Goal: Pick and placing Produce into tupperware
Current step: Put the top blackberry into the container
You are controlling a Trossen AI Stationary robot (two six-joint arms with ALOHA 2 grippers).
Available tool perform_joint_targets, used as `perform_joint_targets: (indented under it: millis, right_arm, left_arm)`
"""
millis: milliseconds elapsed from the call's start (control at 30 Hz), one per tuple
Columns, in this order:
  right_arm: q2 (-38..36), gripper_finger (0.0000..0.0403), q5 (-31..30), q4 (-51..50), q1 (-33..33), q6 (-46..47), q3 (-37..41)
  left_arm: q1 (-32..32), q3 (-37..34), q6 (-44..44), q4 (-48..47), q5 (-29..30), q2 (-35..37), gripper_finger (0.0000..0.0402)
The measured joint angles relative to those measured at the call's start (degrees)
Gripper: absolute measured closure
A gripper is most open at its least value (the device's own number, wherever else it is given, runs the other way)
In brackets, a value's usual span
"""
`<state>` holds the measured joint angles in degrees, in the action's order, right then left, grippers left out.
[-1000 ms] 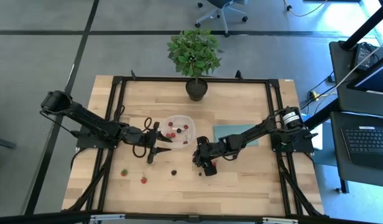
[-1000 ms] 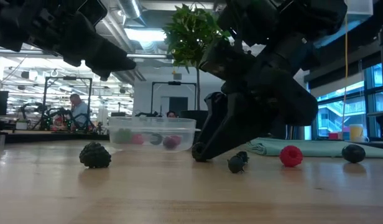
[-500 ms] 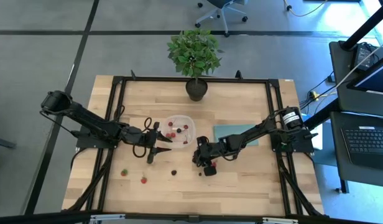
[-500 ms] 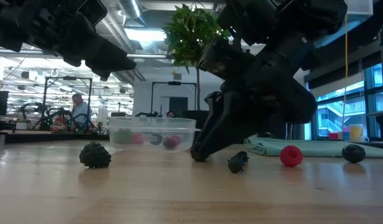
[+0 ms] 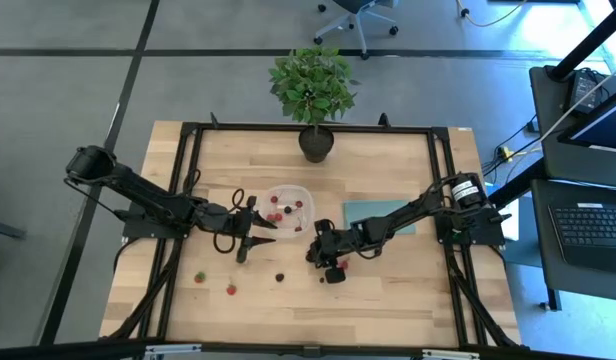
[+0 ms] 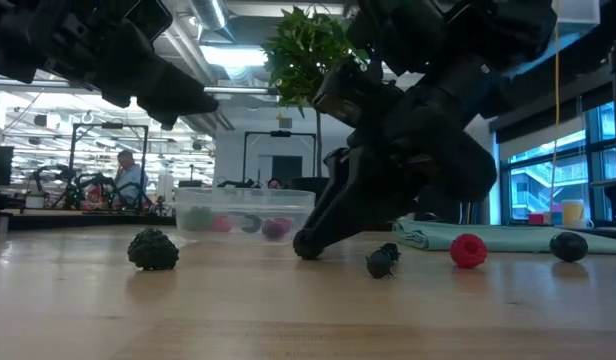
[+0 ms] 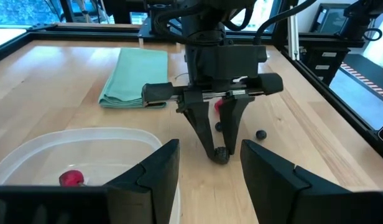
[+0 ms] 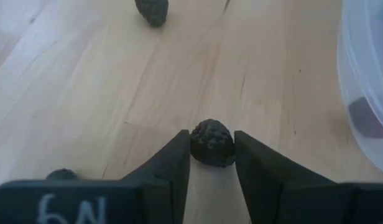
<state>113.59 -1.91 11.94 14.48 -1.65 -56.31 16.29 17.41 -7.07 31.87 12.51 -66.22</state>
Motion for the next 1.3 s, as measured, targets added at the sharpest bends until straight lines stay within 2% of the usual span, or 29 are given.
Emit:
perform_joint_targets:
  millis: [467,700,967,1300]
  right_arm:
    - [-0.63,0.0293,0.08,1.24,-0.05,-0.25,-0.01]
    - [-0.82,0.0294,0.19,-4.88,-0.12,-1.91,-4.75]
    - [-0.99,0.0318,0.13,-13.09,-2.23,-4.95,-10.64]
    - [-1.06,0.0340,0.08,-13.93,-3.76,-4.61,-10.80]
  left_arm:
    - [0.00,0.00,0.00,-0.19,0.00,0.02,0.0237]
    - [0.00,0.00,-0.02,-0.61,0.02,0.00,0.0237]
    - [0.00,0.00,-0.27,-1.63,0.00,0.02,0.0237]
    - [-0.01,0.00,-1.77,-3.23,0.01,0.00,0.0237]
